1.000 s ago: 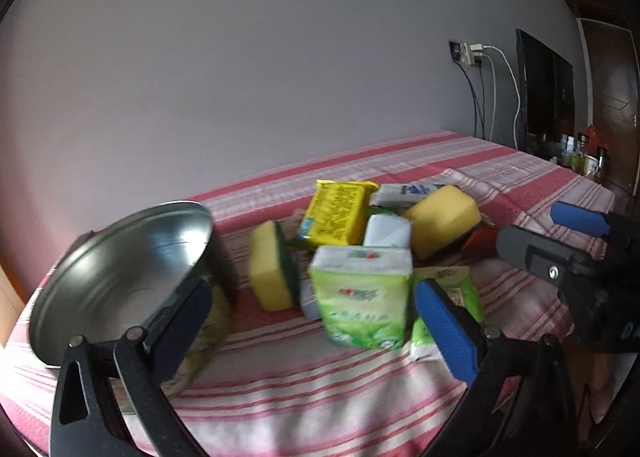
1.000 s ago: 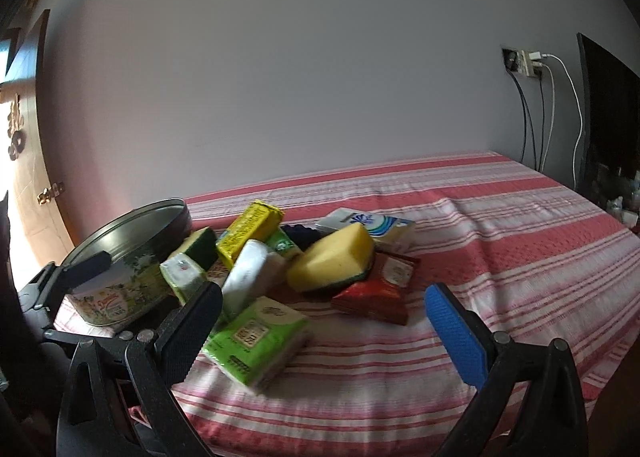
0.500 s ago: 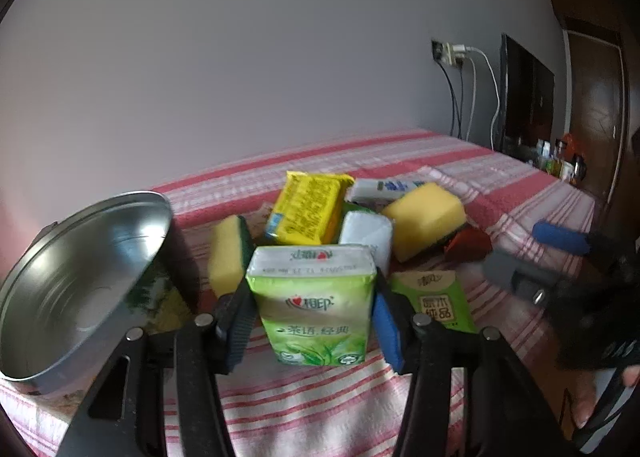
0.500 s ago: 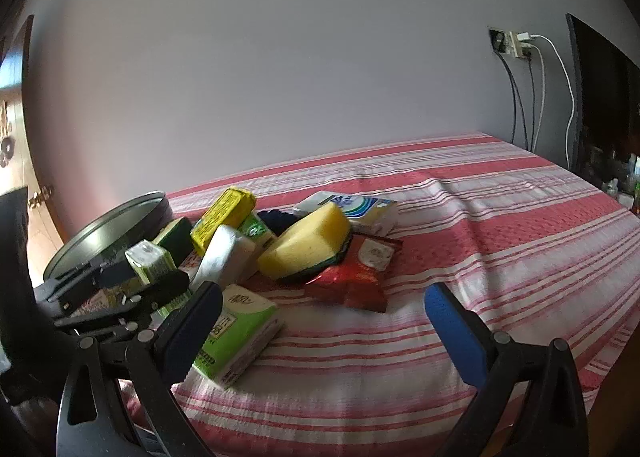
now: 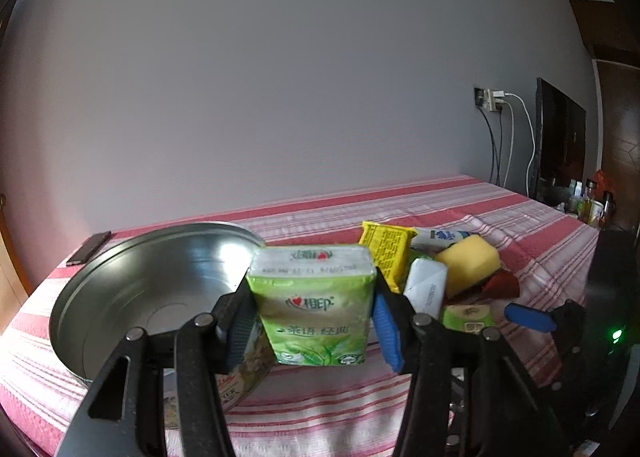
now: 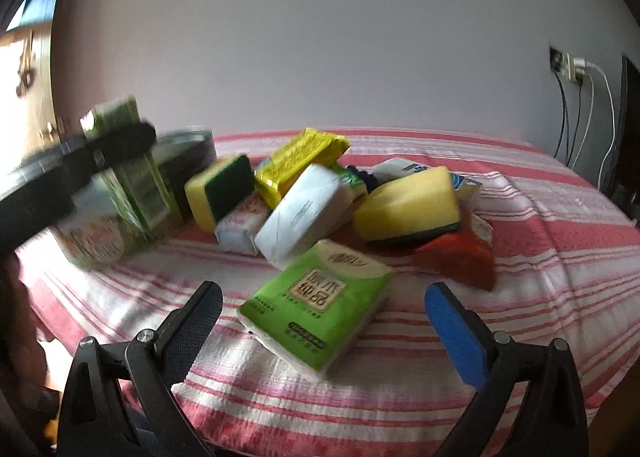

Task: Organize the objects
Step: 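Grasp the green-white drink carton with left tool while right tool grasps green tissue pack, then carry the carton with left tool over the tin while right tool carries tissue pack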

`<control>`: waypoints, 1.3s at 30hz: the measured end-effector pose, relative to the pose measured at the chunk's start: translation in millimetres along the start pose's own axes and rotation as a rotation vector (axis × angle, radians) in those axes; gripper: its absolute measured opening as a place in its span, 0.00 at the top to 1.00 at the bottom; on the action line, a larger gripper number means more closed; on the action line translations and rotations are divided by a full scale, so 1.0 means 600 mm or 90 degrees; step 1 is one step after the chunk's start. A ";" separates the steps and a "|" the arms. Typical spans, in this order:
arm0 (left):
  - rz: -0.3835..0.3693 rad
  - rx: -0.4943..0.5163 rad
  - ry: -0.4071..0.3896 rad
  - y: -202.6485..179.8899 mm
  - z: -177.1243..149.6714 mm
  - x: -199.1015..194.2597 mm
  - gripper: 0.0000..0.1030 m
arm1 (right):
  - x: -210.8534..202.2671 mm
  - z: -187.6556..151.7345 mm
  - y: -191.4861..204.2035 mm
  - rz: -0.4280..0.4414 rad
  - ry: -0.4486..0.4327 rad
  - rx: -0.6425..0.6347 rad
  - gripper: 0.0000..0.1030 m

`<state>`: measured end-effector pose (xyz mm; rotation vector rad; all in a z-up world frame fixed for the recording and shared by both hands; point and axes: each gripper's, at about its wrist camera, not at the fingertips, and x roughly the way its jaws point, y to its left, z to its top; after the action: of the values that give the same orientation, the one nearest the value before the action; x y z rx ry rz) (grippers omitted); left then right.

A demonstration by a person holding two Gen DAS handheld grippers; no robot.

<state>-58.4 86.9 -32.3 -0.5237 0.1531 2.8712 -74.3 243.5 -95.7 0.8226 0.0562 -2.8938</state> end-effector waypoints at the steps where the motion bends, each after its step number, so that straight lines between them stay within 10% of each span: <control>1: 0.002 -0.004 0.005 0.007 -0.003 -0.001 0.49 | 0.002 -0.005 -0.001 -0.003 0.005 0.000 0.01; 6: 0.005 -0.013 0.012 0.015 -0.008 -0.004 0.49 | 0.002 -0.009 -0.017 0.001 0.019 0.010 0.37; 9: 0.008 -0.013 0.005 0.017 -0.006 -0.010 0.49 | -0.006 -0.014 -0.025 0.016 0.016 0.008 0.42; 39: 0.105 -0.057 -0.010 0.120 0.006 -0.058 0.49 | -0.086 0.060 0.044 0.145 -0.119 -0.087 0.45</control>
<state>-44.6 10.5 -11.8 -0.5279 0.0683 3.0542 -46.0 221.1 -38.2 0.4972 0.1307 -2.7015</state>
